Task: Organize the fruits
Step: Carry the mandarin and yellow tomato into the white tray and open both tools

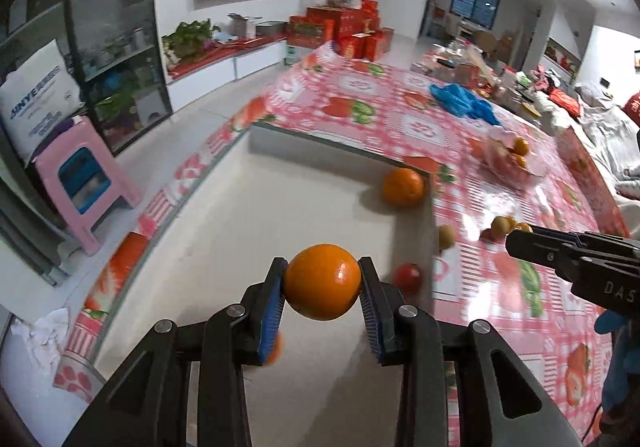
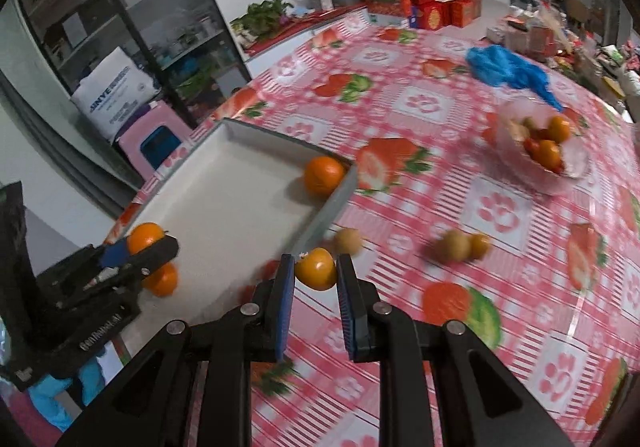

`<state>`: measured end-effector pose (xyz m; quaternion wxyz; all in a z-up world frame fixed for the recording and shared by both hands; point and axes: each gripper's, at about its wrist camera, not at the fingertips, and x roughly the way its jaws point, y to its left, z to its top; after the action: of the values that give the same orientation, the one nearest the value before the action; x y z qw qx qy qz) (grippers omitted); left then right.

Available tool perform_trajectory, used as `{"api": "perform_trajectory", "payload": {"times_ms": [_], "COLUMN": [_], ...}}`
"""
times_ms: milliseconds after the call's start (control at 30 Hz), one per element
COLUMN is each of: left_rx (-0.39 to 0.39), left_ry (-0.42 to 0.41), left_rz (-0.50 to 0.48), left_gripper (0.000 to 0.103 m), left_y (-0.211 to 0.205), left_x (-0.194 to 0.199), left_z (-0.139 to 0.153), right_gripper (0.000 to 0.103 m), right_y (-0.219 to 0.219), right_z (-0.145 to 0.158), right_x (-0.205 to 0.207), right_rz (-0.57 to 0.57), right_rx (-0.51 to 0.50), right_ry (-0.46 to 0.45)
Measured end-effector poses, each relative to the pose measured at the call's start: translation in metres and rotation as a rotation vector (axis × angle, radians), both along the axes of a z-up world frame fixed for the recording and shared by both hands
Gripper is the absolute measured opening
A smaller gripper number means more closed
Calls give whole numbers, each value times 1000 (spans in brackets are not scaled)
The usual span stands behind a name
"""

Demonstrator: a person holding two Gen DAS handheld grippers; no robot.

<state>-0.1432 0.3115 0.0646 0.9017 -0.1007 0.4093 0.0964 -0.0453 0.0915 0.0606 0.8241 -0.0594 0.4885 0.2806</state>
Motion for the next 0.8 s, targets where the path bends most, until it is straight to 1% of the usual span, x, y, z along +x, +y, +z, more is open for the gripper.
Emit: {"api": "perform_trajectory", "payload": {"times_ms": [133, 267, 567, 633, 667, 700, 733, 767, 800], "left_rx": [-20, -27, -13, -12, -13, -13, -16, -8, 8], "left_ry": [19, 37, 40, 47, 50, 54, 53, 47, 36], "left_rz": [30, 45, 41, 43, 43, 45, 47, 64, 87], "left_gripper": [37, 37, 37, 37, 38, 41, 60, 68, 71], "left_y": [15, 22, 26, 27, 28, 28, 28, 29, 30], "left_x": [2, 2, 1, 2, 3, 3, 2, 0, -2], "left_z": [-13, -23, -29, -30, -31, -32, -33, -32, -31], "right_gripper": [23, 23, 24, 26, 33, 38, 41, 44, 49], "right_y": [29, 49, 62, 63, 63, 63, 64, 64, 64], "right_z": [-12, -25, -44, -45, -45, -43, -42, -40, -39], "right_x": [1, -1, 2, 2, 1, 1, 1, 1, 1], "right_rz": [40, 70, 87, 90, 92, 96, 94, 95, 96], "right_rx": [-10, -29, -67, -70, -70, -63, -64, -63, -62], "right_ry": [27, 49, 89, 92, 91, 90, 84, 79, 76]}}
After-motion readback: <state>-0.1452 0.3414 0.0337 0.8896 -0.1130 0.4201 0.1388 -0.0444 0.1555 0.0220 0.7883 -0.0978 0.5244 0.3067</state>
